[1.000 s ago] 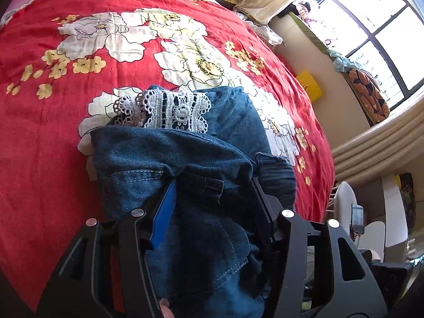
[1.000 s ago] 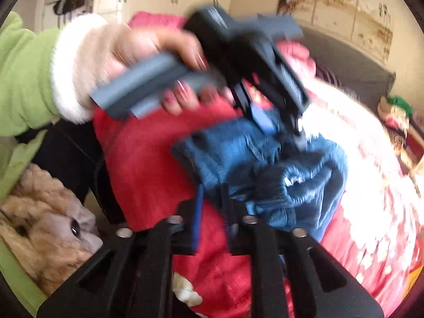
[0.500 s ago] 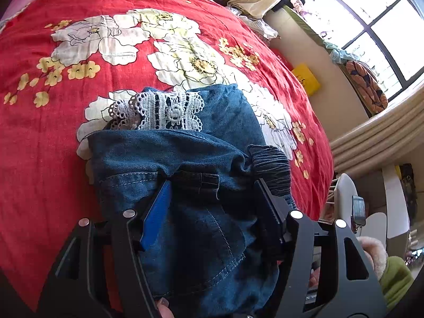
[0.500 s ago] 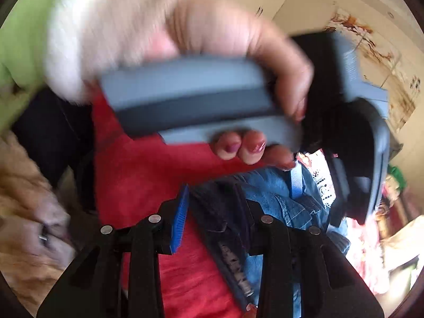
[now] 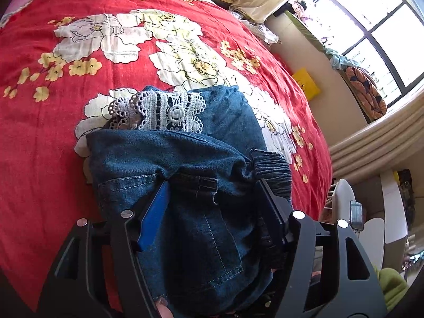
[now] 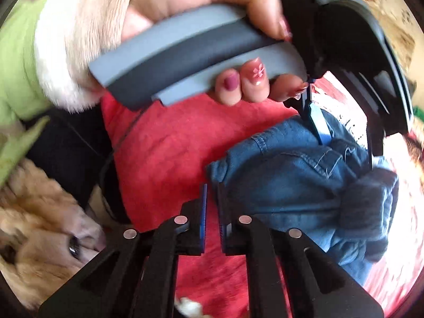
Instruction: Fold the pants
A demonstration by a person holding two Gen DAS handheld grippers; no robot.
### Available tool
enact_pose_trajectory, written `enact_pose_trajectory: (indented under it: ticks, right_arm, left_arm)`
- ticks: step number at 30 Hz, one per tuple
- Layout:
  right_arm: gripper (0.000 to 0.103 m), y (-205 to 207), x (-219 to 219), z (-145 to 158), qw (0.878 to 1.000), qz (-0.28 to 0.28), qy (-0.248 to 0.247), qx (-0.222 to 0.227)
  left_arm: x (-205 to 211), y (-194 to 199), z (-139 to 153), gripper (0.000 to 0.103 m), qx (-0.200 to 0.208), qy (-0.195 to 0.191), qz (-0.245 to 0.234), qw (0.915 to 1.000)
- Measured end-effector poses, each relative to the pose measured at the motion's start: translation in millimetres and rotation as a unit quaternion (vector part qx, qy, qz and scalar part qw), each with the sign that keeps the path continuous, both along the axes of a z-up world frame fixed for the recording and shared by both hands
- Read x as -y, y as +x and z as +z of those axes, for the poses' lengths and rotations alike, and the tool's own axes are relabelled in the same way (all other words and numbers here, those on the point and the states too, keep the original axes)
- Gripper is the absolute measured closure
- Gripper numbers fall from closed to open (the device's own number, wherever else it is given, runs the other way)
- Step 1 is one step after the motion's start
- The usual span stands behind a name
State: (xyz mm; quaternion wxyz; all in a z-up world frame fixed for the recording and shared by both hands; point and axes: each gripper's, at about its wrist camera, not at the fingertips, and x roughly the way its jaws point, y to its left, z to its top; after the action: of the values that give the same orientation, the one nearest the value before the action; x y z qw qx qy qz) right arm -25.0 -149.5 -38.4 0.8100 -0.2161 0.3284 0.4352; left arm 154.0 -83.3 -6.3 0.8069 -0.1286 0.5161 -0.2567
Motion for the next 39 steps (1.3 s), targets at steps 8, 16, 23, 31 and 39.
enact_pose_trajectory:
  ticks: [8, 16, 23, 31, 39]
  right_arm:
    - [0.094, 7, 33, 53, 0.99, -0.107, 0.086, 0.034]
    - [0.094, 54, 44, 29, 0.973, -0.213, 0.068, -0.059]
    - [0.093, 60, 74, 42, 0.961, -0.228, 0.121, -0.096]
    - [0.054, 43, 98, 76, 0.957, -0.232, 0.162, -0.057]
    - [0.045, 15, 98, 91, 0.957, -0.232, 0.167, -0.035]
  left_arm:
    - [3, -1, 0, 0.044, 0.012, 0.008, 0.005, 0.9999]
    - [4, -3, 1, 0.043, 0.018, 0.013, 0.006, 0.9997]
    - [6, -11, 9, 0.037, 0.036, 0.016, 0.004, 0.9992]
    - [4, -30, 39, 0.027, 0.081, 0.019, 0.015, 0.9964]
    - [3, -42, 63, 0.019, 0.109, 0.021, 0.027, 0.9934]
